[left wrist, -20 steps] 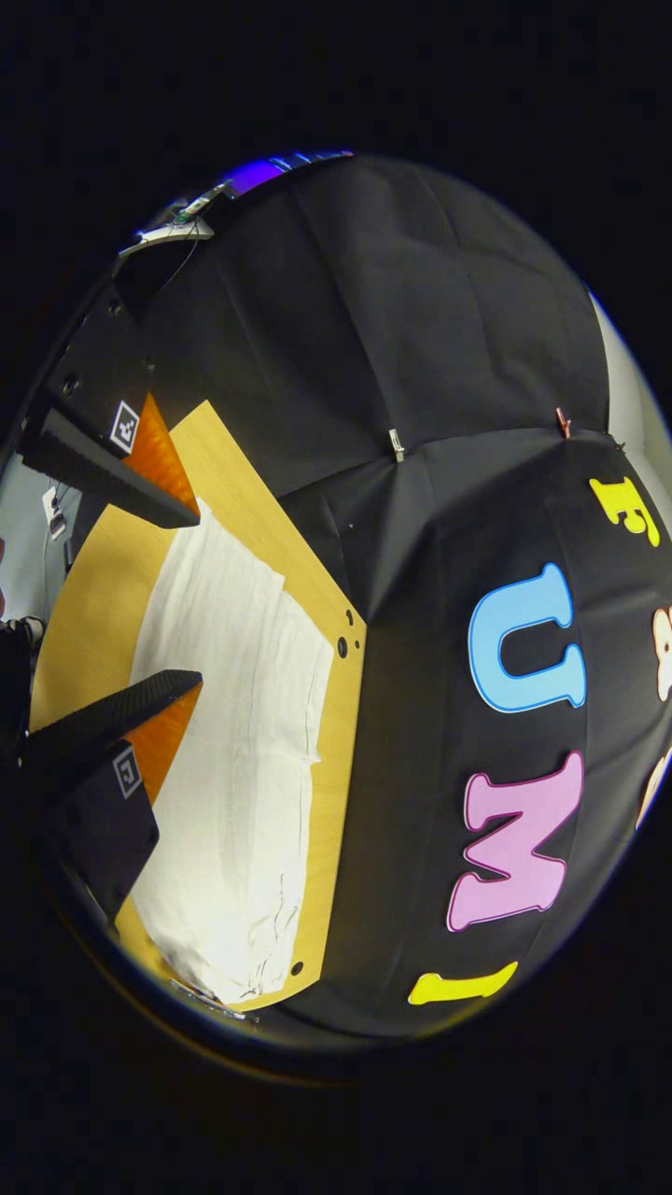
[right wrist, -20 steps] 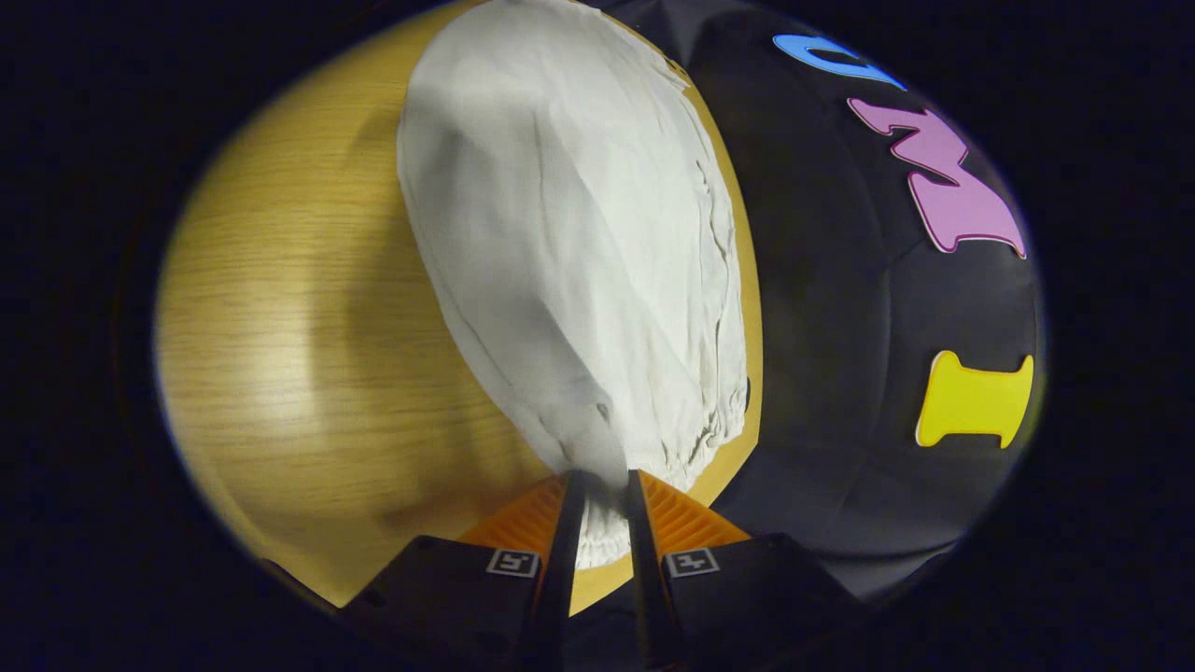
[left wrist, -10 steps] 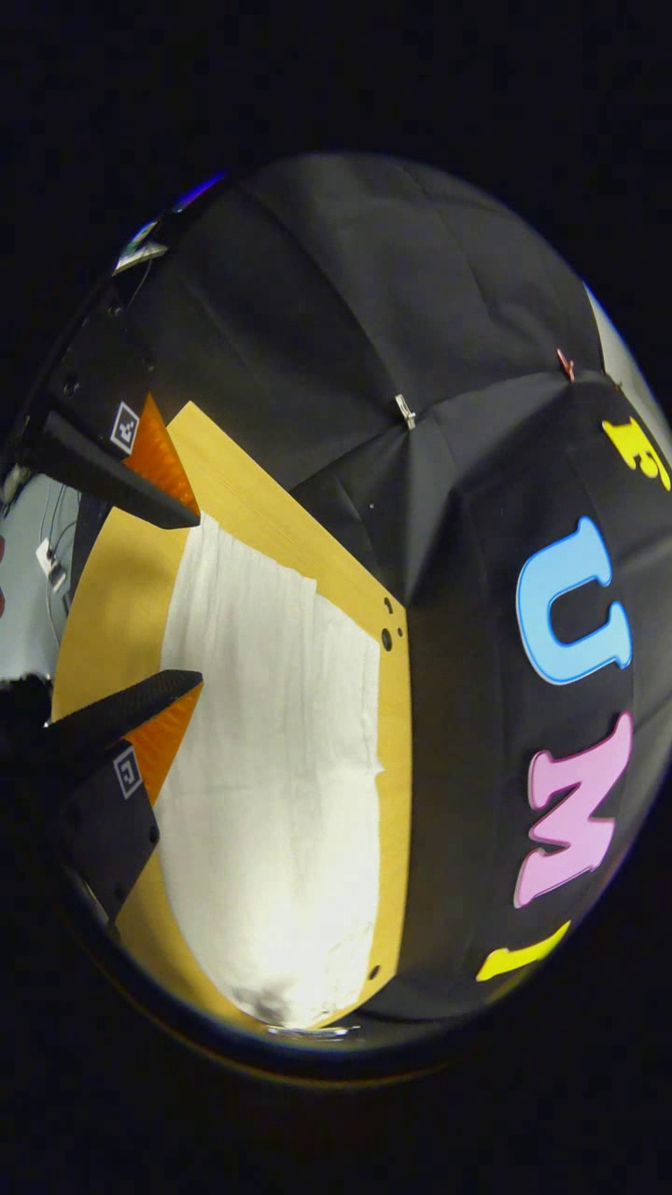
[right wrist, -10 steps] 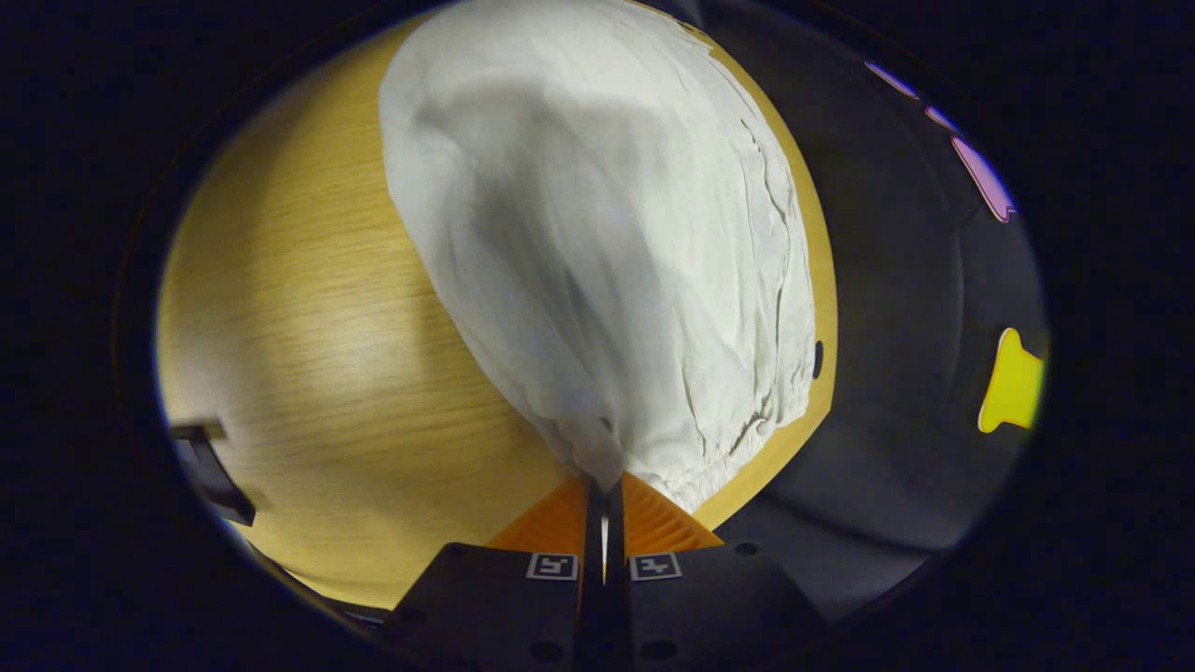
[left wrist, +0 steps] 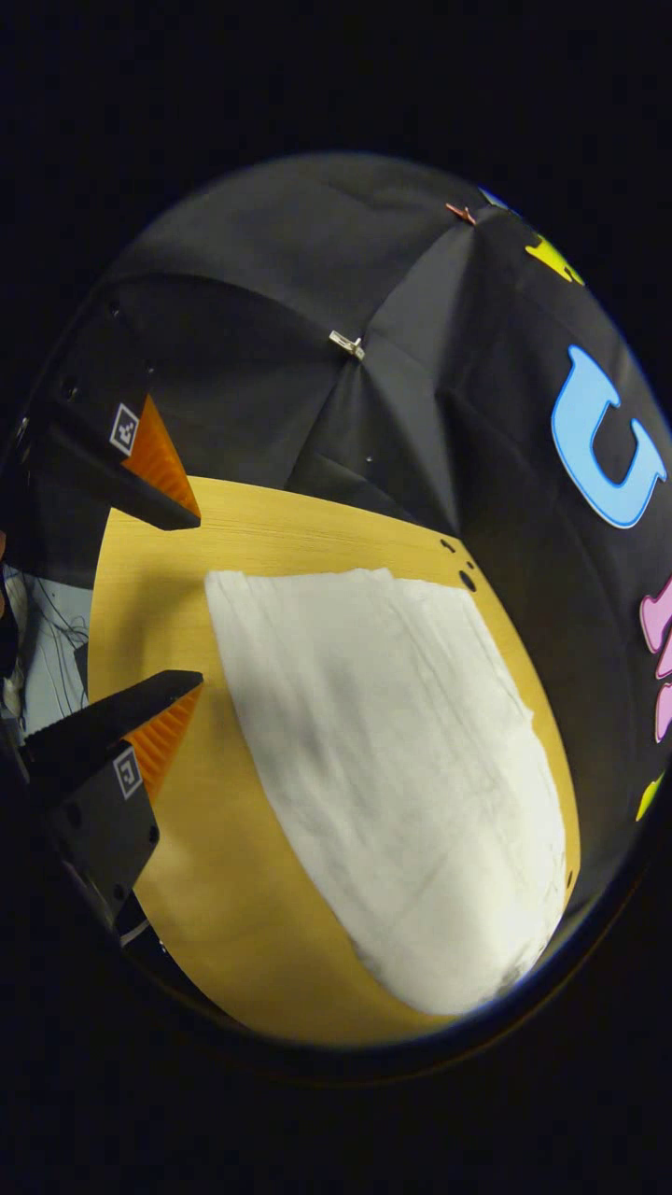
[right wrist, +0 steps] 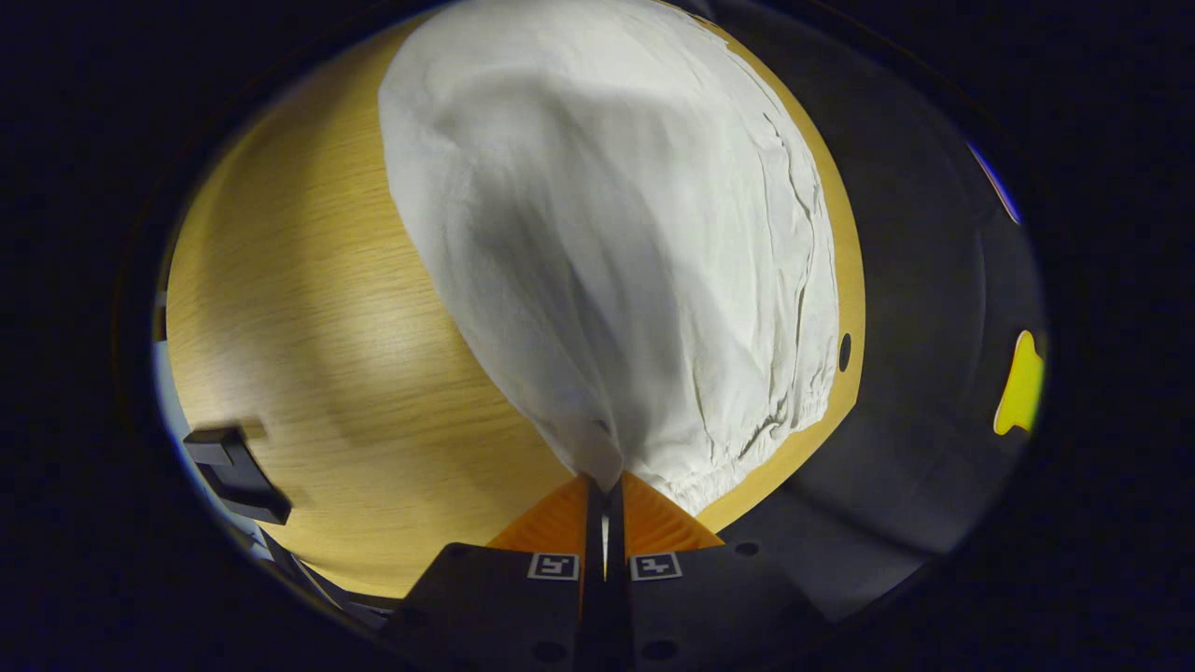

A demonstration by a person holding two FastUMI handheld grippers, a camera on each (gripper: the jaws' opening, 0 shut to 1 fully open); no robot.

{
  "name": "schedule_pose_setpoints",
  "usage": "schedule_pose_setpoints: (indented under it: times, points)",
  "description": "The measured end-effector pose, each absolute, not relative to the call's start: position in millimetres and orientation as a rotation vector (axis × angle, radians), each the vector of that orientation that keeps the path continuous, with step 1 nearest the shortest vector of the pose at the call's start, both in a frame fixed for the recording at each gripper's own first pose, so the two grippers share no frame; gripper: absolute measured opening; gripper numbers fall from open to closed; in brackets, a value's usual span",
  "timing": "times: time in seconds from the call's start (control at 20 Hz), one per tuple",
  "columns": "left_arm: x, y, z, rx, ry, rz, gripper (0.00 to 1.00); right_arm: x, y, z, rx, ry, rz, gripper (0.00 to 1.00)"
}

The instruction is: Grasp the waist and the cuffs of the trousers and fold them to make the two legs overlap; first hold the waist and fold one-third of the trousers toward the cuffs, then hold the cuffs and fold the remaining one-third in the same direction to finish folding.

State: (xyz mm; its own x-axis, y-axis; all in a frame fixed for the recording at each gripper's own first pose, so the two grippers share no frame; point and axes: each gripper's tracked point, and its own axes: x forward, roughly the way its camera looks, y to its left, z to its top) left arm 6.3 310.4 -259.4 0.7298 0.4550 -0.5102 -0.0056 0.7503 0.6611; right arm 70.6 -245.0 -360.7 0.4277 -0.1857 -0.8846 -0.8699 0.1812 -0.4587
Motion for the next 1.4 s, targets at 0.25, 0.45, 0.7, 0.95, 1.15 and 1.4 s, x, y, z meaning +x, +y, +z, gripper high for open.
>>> schedule_pose_setpoints:
  times: [0.25,0.45,0.7,0.95,1.15,1.4]
  points:
    - [32,336,-272,0.814,0.759,0.121,0.96,70,-245,-360,-1.361,1.071,0.640,0.05]
    - [58,334,-277,0.944,0.782,-0.056,0.94,69,-246,-359,-1.312,1.117,0.625,0.05]
    - [87,328,-280,1.095,0.822,-0.244,0.85,69,-245,-359,-1.269,1.157,0.618,0.05]
    - [102,323,-285,1.158,0.893,-0.337,0.58,70,-245,-360,-1.259,1.168,0.611,0.05]
    - [103,321,-289,1.170,0.911,-0.346,0.27,70,-245,-360,-1.278,1.152,0.620,0.05]
    - [102,321,-290,1.157,0.916,-0.302,0.16,70,-245,-360,-1.286,1.144,0.622,0.05]
